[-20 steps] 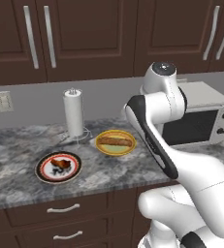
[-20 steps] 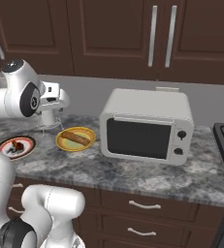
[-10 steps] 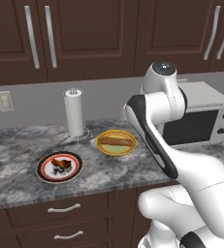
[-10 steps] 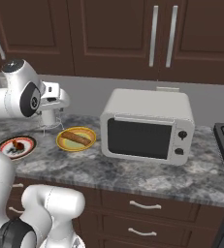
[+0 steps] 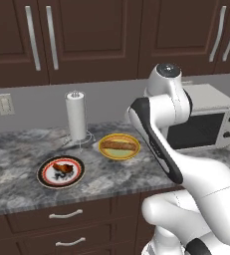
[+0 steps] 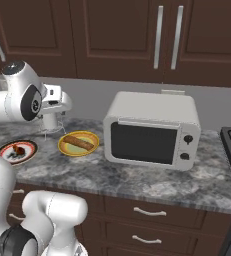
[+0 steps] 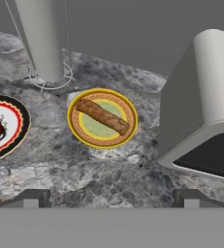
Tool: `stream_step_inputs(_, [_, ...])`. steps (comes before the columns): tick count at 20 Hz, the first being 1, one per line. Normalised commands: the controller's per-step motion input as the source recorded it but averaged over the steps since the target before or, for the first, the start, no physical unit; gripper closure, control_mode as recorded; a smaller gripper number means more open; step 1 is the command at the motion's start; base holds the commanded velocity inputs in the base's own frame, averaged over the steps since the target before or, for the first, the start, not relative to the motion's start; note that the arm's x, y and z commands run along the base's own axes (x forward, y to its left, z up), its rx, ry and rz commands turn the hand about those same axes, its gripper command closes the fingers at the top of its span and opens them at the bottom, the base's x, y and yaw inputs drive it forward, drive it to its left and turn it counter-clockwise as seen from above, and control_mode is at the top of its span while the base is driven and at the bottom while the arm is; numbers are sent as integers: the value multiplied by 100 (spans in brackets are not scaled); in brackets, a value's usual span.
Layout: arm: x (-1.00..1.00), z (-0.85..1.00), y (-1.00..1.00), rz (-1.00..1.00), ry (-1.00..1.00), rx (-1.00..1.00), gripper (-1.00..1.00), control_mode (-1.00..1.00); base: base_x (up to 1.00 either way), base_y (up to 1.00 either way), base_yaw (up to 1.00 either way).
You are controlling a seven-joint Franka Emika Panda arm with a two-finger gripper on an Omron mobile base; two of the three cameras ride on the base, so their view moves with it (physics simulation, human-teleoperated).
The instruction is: Open the toaster oven door. Place the baguette on the bottom rack in the toaster oven and place the chicken drumstick on the top rack.
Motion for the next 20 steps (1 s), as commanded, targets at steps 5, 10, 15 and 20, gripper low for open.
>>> stream_step_inputs(5, [-4, -1, -9, -8, 1, 4, -100, -100, 0, 0, 0])
stream_step_inputs(10, [-6, 0, -40, -32, -7, 26, -100, -100, 0, 0, 0])
stream_step_inputs(15, [-5, 0, -46, -34, -3, 31, -100, -100, 0, 0, 0])
stream_step_inputs(20, [-6, -1, -52, -35, 2, 29, -100, -100, 0, 0, 0])
